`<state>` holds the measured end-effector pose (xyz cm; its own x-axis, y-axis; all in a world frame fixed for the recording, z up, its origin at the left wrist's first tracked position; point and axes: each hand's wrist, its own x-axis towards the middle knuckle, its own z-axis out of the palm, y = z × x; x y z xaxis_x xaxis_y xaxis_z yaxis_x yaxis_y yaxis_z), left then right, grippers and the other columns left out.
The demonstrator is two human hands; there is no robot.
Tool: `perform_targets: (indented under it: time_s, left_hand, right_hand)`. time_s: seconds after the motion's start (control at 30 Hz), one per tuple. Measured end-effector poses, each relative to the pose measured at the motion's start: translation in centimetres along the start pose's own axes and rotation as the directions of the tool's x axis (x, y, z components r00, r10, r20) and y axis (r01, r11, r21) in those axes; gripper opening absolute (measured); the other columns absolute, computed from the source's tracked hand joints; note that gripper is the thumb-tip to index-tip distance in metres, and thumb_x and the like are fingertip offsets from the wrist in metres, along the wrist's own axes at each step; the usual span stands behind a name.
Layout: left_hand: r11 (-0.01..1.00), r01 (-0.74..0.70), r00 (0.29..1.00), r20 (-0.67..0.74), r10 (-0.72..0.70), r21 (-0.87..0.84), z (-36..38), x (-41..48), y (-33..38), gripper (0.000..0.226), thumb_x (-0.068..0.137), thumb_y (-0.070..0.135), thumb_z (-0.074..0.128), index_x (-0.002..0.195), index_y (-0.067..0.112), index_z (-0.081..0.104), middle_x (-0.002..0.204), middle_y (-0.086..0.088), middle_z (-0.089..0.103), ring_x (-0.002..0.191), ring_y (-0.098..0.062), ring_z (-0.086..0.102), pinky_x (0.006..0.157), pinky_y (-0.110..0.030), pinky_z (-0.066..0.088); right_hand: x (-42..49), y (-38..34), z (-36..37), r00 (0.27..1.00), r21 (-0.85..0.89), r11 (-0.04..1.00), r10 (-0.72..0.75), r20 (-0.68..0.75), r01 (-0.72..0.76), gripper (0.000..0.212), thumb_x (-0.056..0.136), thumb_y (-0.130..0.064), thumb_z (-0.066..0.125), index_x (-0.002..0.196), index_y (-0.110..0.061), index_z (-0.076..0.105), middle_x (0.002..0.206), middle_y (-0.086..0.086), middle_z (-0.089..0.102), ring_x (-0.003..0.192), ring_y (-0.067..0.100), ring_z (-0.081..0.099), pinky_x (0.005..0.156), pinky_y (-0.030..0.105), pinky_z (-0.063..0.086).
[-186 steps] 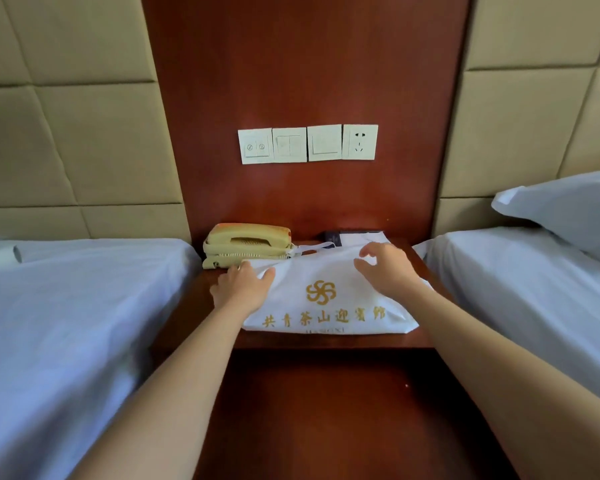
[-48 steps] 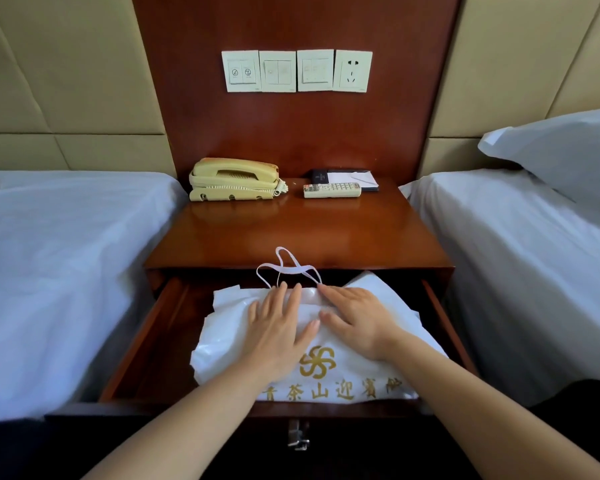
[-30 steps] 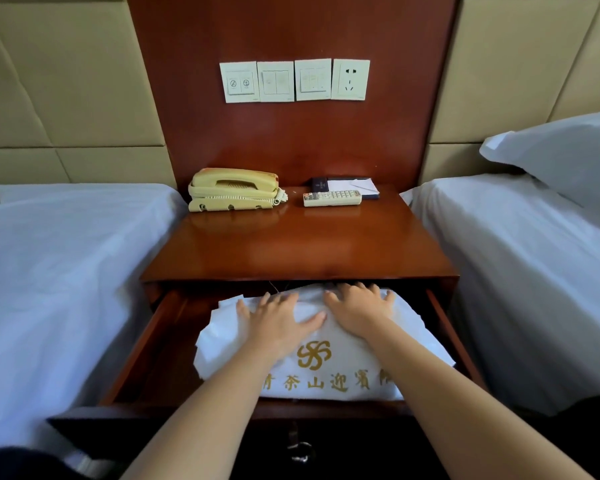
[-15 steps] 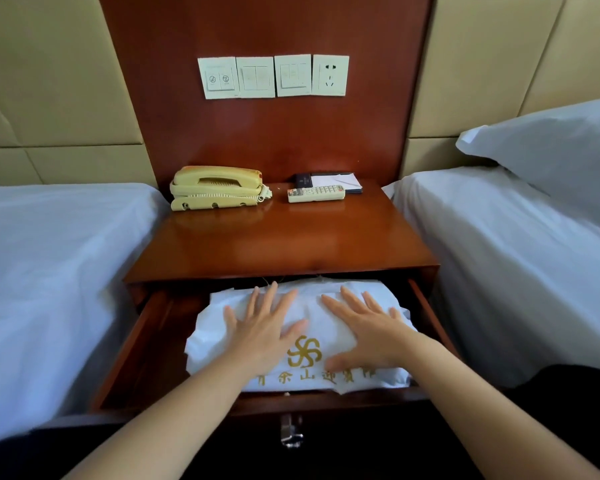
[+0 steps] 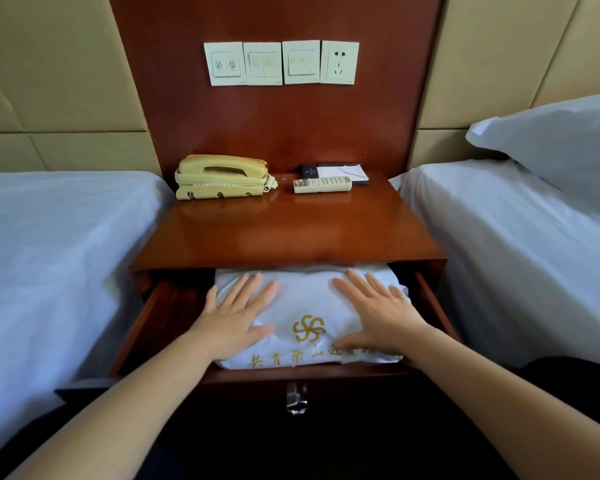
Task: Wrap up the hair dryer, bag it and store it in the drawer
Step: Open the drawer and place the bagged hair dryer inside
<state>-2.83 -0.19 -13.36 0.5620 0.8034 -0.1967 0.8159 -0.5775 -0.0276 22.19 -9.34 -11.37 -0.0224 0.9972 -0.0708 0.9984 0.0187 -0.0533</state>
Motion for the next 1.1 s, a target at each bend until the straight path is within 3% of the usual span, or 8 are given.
perform_targets:
  time_s: [0.23,0.37,0.5,0.67,0.73,0.93,1.03,1.1]
  left_hand:
    - [0.988,0.149,0.989,-0.013,-0.15,-0.044,-0.8,1.7,-0.5,0.059,0.101,0.037,0.025,0.15,0.036,-0.009,0.16,0.007,-0.007,0.147,-0.017,-0.008,0.117,-0.044,-0.001]
    - [0.971,0.091,0.977,-0.169,-0.13,-0.222,-1.4,1.7,0.1,0.048,0.101,0.029,0.031,0.149,0.026,0.027,0.157,0.005,0.023,0.146,-0.014,0.017,0.115,-0.032,0.016]
    - [0.758,0.04,0.996,-0.039,-0.085,-0.651,-2.3,0.3,1.7,0.042,0.101,0.035,0.035,0.137,0.021,0.048,0.146,0.0,0.044,0.134,-0.016,0.041,0.105,-0.025,0.031]
    - [0.731,-0.024,1.0,-0.026,0.009,-0.682,-3.6,-1.3,4.1,0.057,0.091,0.065,0.027,0.126,0.032,0.058,0.13,0.008,0.055,0.125,-0.012,0.047,0.102,-0.026,0.032]
    - [0.771,-0.095,0.995,-0.066,0.069,-0.63,-3.7,-1.9,4.6,0.054,0.082,0.077,0.028,0.092,0.036,0.062,0.108,0.005,0.064,0.108,-0.014,0.057,0.096,-0.032,0.039]
    - [0.964,-0.07,0.993,-0.11,0.043,-0.258,-3.7,-2.3,4.4,0.054,0.083,0.068,0.045,0.125,0.035,0.055,0.127,0.009,0.06,0.117,-0.017,0.055,0.092,-0.032,0.044]
    - [0.985,-0.122,0.962,-0.26,0.088,-0.119,-3.4,-1.4,4.3,0.059,0.085,0.065,0.04,0.13,0.028,0.052,0.131,0.008,0.055,0.121,-0.017,0.051,0.094,-0.031,0.039]
    - [0.987,-0.156,0.901,-0.402,0.163,0.049,-2.7,-0.3,3.9,0.068,0.083,0.068,0.031,0.129,0.022,0.052,0.128,0.004,0.055,0.119,-0.02,0.053,0.098,-0.032,0.035]
  right_hand:
    - [2.6,-0.7,-0.1,0.974,-0.118,0.974,0.175,-0.141,-0.192,0.095,0.064,-0.079,0.053,0.128,-0.011,0.035,0.128,0.004,0.044,0.122,0.026,0.042,0.097,0.04,0.035]
    - [2.6,-0.9,-0.7,0.978,-0.137,0.973,0.171,-0.117,-0.187,0.08,0.079,-0.066,0.051,0.132,-0.008,0.036,0.13,0.007,0.042,0.121,0.027,0.041,0.096,0.039,0.036]
    - [1.3,0.0,-2.4,0.999,0.159,0.986,0.046,0.005,-0.047,0.061,0.092,-0.047,0.046,0.144,-0.019,0.03,0.149,0.005,0.032,0.134,0.028,0.032,0.109,0.04,0.03]
    - [-0.6,-0.7,-3.1,0.994,0.317,0.944,-0.104,0.026,0.09,0.061,0.092,-0.052,0.043,0.144,-0.022,0.034,0.154,0.0,0.029,0.142,0.015,0.023,0.116,0.031,0.017]
    - [-1.2,-0.8,-2.9,0.989,0.26,0.958,-0.14,0.044,0.125,0.071,0.086,-0.059,0.048,0.146,-0.025,0.03,0.155,-0.002,0.026,0.144,0.014,0.019,0.117,0.032,0.016]
    - [-1.3,-0.9,-1.4,0.992,-0.117,0.985,-0.13,-0.011,0.127,0.108,0.062,-0.088,0.01,0.149,-0.023,0.016,0.156,-0.005,0.022,0.144,0.021,0.02,0.115,0.037,0.018]
    - [-0.5,-0.5,-1.1,0.969,-0.158,0.974,-0.187,-0.159,0.162,0.099,0.074,-0.083,0.007,0.14,-0.016,0.038,0.142,0.003,0.048,0.128,0.024,0.048,0.107,0.037,0.033]
    - [0.4,-0.1,-0.9,0.959,-0.184,0.977,-0.149,-0.24,0.106,0.085,0.082,-0.076,0.018,0.14,-0.018,0.041,0.14,0.006,0.05,0.126,0.024,0.051,0.109,0.039,0.028]
